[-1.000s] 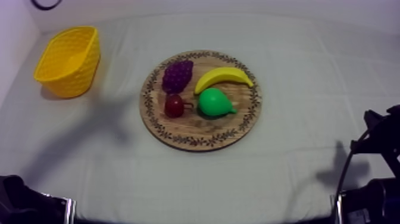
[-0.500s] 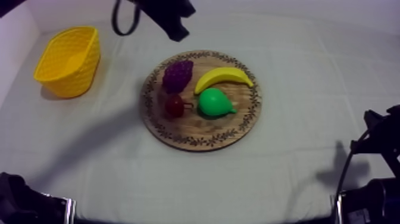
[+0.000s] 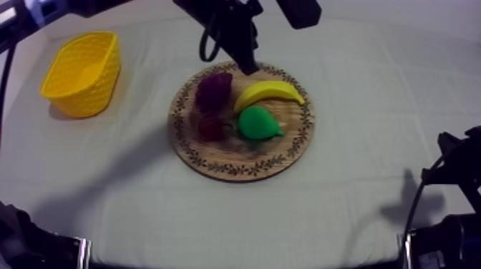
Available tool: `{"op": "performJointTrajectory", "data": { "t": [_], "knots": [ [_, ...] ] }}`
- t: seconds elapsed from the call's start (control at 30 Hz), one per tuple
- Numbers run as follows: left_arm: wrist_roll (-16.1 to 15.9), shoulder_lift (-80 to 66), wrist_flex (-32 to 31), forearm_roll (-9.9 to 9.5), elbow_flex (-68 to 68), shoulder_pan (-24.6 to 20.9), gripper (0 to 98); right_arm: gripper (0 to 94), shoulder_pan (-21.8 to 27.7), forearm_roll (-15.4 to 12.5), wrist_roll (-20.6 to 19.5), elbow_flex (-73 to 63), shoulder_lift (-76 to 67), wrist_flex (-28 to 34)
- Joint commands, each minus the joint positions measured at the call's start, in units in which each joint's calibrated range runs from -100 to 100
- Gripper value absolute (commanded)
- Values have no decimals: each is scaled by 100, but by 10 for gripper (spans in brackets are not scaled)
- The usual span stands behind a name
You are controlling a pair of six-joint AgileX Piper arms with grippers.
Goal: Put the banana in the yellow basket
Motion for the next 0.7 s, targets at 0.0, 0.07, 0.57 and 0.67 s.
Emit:
{"op": "performJointTrajectory", "data": {
  "t": [0.0, 0.07, 0.57, 0.67],
  "knots": [
    [26, 198, 119, -20, -186, 4, 221, 6, -1, 2, -2, -3, -4, 4],
    [48, 304, 190, -43, -294, 9, 332, 6, -1, 2, -2, -3, -4, 4],
    [115, 740, 548, -241, -718, 123, 929, 6, -1, 2, -2, -3, -4, 4],
    [116, 856, 559, -255, -793, 117, 948, 6, -1, 2, -2, -3, -4, 4]
  ]
}}
